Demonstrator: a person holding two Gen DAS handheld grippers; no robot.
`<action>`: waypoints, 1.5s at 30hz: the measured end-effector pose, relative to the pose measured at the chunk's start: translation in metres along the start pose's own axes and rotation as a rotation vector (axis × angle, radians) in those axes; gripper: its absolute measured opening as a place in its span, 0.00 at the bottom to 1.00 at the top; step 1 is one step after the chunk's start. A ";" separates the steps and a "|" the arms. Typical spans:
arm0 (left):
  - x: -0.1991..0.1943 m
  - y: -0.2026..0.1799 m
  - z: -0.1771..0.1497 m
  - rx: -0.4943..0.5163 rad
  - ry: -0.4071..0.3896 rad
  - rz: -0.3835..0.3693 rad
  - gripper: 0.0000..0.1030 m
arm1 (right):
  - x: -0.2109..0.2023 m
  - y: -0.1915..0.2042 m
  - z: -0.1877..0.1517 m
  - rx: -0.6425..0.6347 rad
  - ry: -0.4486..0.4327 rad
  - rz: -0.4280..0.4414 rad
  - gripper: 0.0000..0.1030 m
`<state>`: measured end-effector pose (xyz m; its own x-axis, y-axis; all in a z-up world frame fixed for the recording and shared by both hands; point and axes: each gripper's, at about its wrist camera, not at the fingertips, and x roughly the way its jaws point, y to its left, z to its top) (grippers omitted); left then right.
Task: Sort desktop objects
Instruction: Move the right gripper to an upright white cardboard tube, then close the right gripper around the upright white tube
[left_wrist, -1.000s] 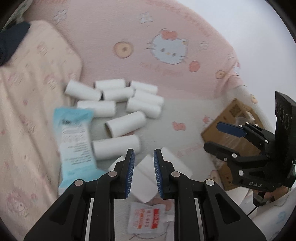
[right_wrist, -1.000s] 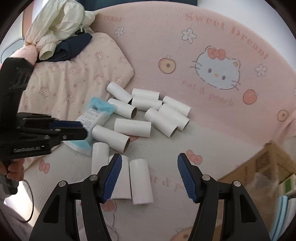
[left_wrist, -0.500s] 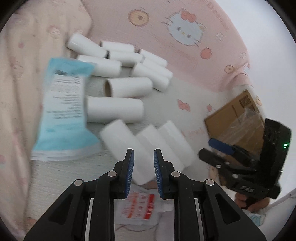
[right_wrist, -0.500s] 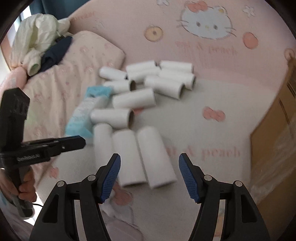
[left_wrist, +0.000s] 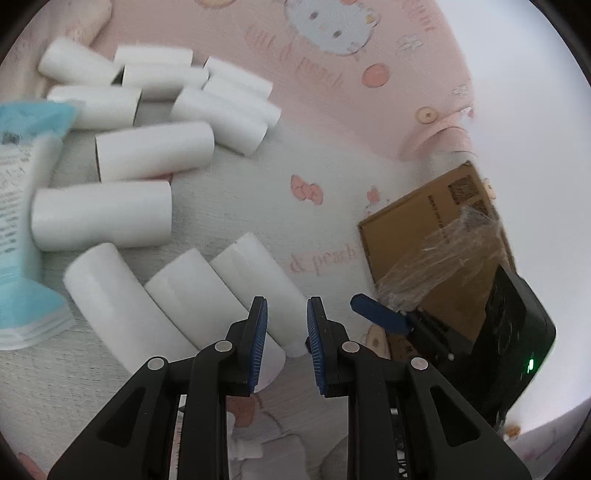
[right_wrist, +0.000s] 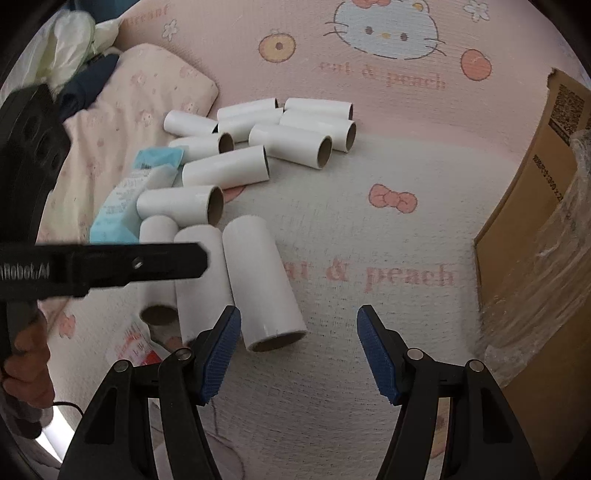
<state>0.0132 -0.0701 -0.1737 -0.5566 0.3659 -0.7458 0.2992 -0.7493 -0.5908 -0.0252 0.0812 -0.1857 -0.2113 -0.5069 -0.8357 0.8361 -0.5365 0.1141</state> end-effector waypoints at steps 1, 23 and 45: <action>0.004 0.002 0.001 -0.023 0.023 0.004 0.23 | 0.001 0.000 -0.001 -0.005 0.003 0.001 0.61; 0.061 -0.002 0.042 -0.159 0.134 -0.043 0.30 | 0.028 -0.031 0.004 0.142 0.074 0.091 0.40; 0.079 0.006 0.053 -0.188 0.114 -0.104 0.30 | 0.051 -0.047 0.038 0.216 0.169 0.130 0.41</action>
<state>-0.0698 -0.0751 -0.2200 -0.5046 0.5035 -0.7013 0.3898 -0.5920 -0.7054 -0.0948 0.0550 -0.2138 -0.0073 -0.4712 -0.8820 0.7200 -0.6145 0.3223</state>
